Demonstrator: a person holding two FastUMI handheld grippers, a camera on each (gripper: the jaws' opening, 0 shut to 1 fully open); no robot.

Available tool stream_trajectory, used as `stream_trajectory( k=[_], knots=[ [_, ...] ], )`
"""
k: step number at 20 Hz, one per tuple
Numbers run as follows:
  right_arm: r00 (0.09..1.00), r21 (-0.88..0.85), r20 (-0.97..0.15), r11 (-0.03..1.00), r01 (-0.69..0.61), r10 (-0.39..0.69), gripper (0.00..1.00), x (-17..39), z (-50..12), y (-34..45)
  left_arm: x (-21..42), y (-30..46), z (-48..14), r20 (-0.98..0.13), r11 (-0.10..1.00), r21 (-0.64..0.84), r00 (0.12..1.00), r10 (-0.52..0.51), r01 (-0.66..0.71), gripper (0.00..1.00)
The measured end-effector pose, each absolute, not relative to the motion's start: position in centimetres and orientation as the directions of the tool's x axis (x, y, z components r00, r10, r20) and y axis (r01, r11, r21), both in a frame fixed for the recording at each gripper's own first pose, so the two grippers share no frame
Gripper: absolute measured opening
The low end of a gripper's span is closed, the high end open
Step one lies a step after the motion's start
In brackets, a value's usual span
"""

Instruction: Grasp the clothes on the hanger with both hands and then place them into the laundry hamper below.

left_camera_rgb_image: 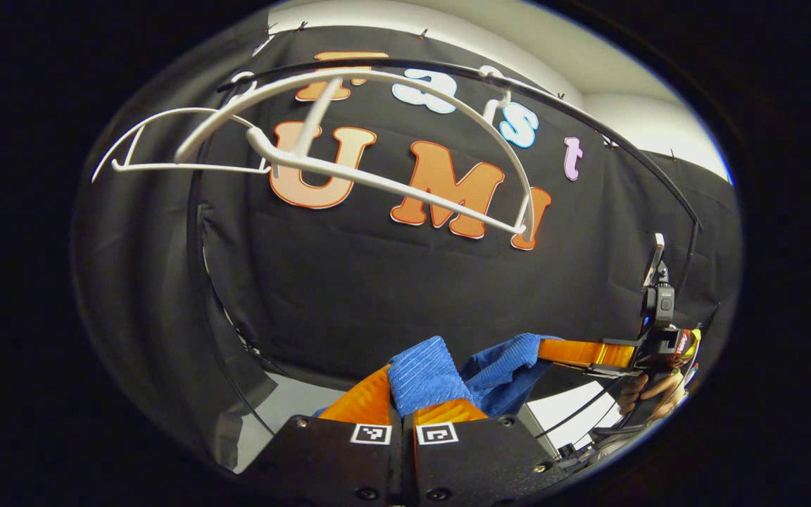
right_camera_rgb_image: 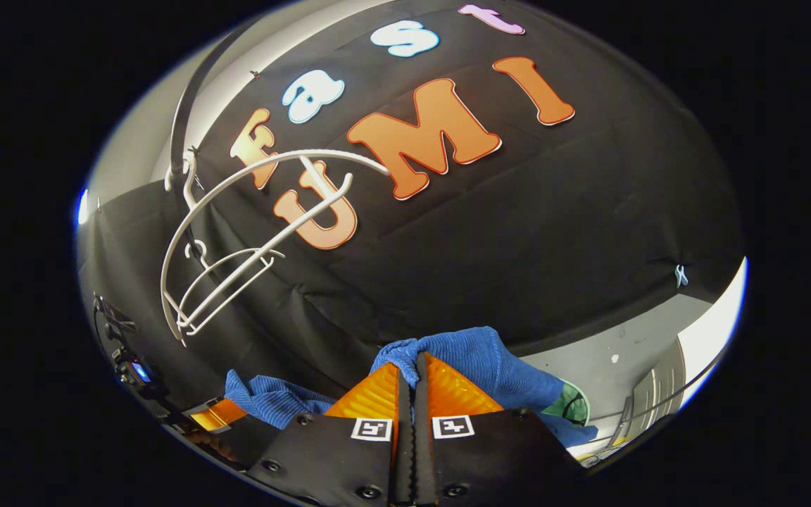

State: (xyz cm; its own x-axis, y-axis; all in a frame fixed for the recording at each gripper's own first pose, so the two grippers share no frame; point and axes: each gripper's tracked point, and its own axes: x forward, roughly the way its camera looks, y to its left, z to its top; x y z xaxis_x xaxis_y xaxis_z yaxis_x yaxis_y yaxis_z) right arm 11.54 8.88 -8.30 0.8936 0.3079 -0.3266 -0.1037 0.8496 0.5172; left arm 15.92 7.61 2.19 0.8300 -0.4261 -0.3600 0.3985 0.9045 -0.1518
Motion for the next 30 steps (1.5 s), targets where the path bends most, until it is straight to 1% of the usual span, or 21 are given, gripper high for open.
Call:
stream_trajectory(
  k=[6, 13, 18, 25, 30],
  knots=[
    [0.887, 0.429, -0.374, 0.898, -0.095, 0.273, 0.08, 11.3, -10.8, 9.3, 15.7, 6.7, 0.3, -0.400, 0.901, -0.116, 0.810, -0.428, 0.419, 0.00],
    [0.868, 0.344, -0.448, 0.937, -0.053, 0.213, 0.08, 11.9, -15.3, 8.4, 17.1, 3.8, -4.5, -0.482, 0.899, -0.111, 0.768, -0.421, 0.423, 0.00],
    [0.841, 0.294, -0.515, 0.956, -0.009, 0.167, 0.08, 11.6, -19.2, 6.7, 17.4, 2.7, -9.0, -0.577, 0.900, -0.092, 0.714, -0.397, 0.426, 0.00],
    [0.785, 0.251, -0.607, 0.967, 0.043, 0.122, 0.08, 11.9, -24.5, 5.3, 17.5, 3.7, -9.5, -0.673, 0.907, -0.111, 0.641, -0.370, 0.407, 0.00],
    [0.732, 0.220, -0.675, 0.973, 0.077, 0.095, 0.08, 11.6, -28.1, 3.8, 17.1, 3.8, -10.4, -0.746, 0.911, -0.122, 0.570, -0.346, 0.393, 0.00]
  ],
)
